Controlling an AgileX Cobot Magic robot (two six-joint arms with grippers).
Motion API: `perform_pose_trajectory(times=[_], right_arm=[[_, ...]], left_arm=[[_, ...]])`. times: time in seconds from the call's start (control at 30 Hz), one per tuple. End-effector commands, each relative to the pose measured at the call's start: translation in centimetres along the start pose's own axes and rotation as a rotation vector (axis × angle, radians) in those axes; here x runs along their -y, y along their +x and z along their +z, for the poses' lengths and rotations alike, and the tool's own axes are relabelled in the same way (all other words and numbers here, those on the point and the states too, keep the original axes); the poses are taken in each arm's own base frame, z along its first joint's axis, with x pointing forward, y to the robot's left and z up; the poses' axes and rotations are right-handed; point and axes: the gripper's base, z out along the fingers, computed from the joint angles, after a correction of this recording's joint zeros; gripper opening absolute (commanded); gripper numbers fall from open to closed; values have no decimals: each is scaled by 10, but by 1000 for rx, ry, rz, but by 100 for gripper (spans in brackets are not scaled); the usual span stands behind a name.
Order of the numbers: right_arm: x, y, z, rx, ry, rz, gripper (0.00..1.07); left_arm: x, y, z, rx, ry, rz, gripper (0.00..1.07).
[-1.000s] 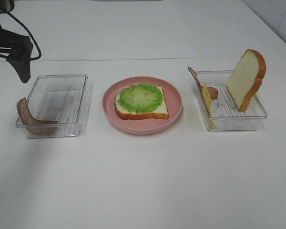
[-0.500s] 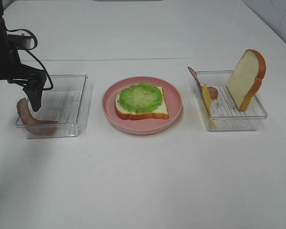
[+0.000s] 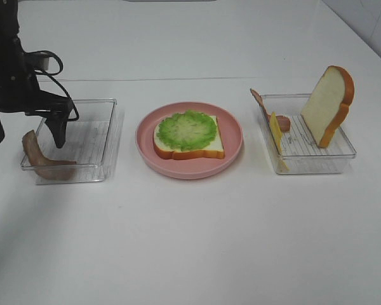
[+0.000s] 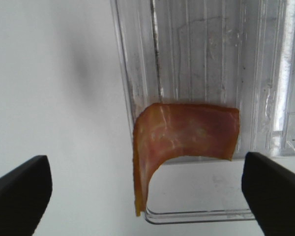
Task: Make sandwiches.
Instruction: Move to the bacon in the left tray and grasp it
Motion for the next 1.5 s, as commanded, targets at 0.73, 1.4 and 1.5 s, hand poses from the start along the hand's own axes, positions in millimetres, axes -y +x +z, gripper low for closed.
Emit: perform_pose_trajectory(times=[0.73, 1.4, 1.5], right_arm=[[0, 2, -2, 35, 1, 5, 99], [0, 2, -2, 35, 1, 5, 99], [0, 2, -2, 35, 1, 5, 99]], left_arm=[[-1, -2, 4, 0, -5, -1, 57], [-1, 2, 4, -37, -10, 26, 19], [-1, 3, 4, -49, -11, 42, 6]])
